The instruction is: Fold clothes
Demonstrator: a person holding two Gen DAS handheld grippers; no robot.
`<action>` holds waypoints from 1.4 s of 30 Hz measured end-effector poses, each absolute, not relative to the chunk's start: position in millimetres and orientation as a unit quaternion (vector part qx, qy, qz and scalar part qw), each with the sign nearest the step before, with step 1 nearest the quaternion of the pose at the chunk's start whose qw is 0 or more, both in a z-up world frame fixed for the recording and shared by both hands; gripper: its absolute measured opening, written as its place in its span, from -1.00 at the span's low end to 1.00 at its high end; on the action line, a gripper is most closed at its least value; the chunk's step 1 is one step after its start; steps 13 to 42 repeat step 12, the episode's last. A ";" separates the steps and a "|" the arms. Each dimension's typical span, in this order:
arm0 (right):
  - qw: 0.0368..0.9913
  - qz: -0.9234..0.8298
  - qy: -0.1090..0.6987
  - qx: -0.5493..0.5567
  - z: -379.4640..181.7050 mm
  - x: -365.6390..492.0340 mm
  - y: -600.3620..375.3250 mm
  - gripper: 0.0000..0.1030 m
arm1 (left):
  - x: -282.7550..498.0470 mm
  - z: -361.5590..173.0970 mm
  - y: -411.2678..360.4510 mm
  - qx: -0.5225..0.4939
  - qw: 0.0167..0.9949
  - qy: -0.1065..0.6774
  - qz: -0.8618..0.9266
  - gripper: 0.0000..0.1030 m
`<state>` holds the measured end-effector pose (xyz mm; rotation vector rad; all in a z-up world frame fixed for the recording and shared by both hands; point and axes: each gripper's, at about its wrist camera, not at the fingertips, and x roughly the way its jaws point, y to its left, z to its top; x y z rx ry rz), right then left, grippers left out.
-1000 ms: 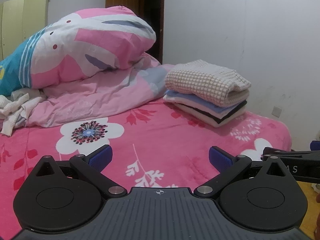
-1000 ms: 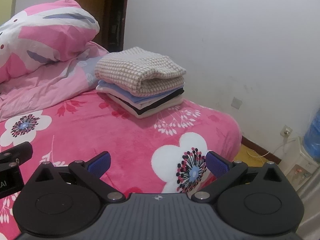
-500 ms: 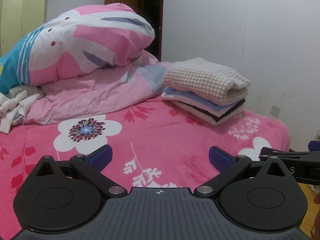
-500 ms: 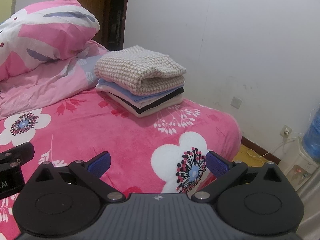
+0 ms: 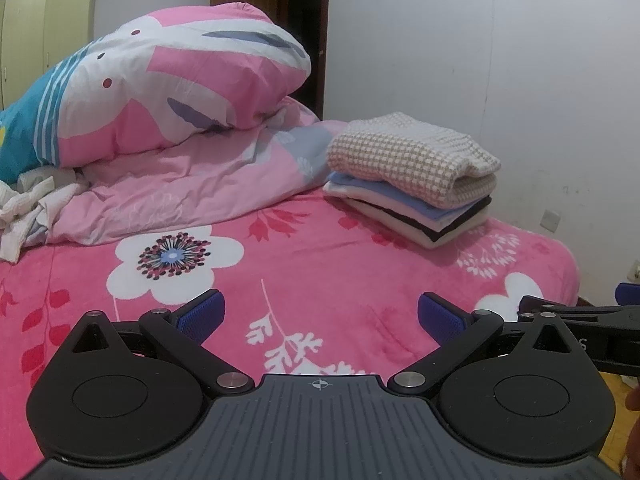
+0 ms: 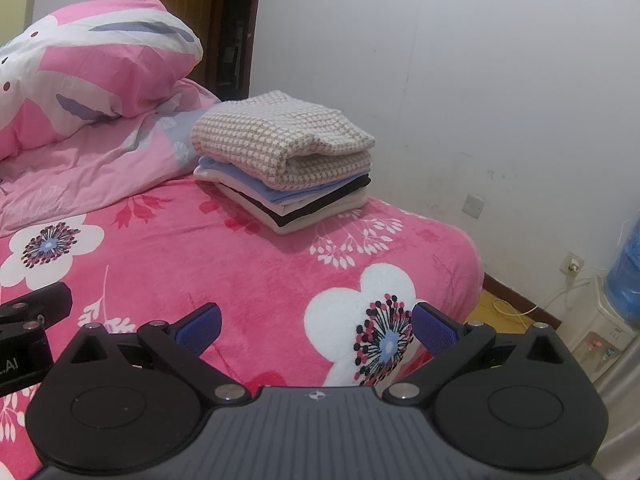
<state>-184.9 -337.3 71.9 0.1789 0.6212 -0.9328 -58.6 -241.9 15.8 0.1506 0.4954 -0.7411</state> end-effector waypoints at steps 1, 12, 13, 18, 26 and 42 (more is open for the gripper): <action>0.843 -0.442 0.294 0.085 72.0 -184.8 -337.2 1.00 | -58.6 15.7 -241.6 0.073 0.899 0.240 -0.358 1.00; 0.844 -0.441 0.296 0.084 71.7 -183.1 -336.4 1.00 | -58.6 16.2 -240.9 0.074 0.899 0.241 -0.358 1.00; 0.844 -0.441 0.296 0.084 71.7 -183.1 -336.4 1.00 | -58.6 16.2 -240.9 0.074 0.899 0.241 -0.358 1.00; 0.844 -0.441 0.296 0.084 71.7 -183.1 -336.4 1.00 | -58.6 16.2 -240.9 0.074 0.899 0.241 -0.358 1.00; 0.844 -0.441 0.296 0.084 71.7 -183.1 -336.4 1.00 | -58.6 16.2 -240.9 0.074 0.899 0.241 -0.358 1.00; 0.844 -0.441 0.296 0.084 71.7 -183.1 -336.4 1.00 | -58.6 16.2 -240.9 0.074 0.899 0.241 -0.358 1.00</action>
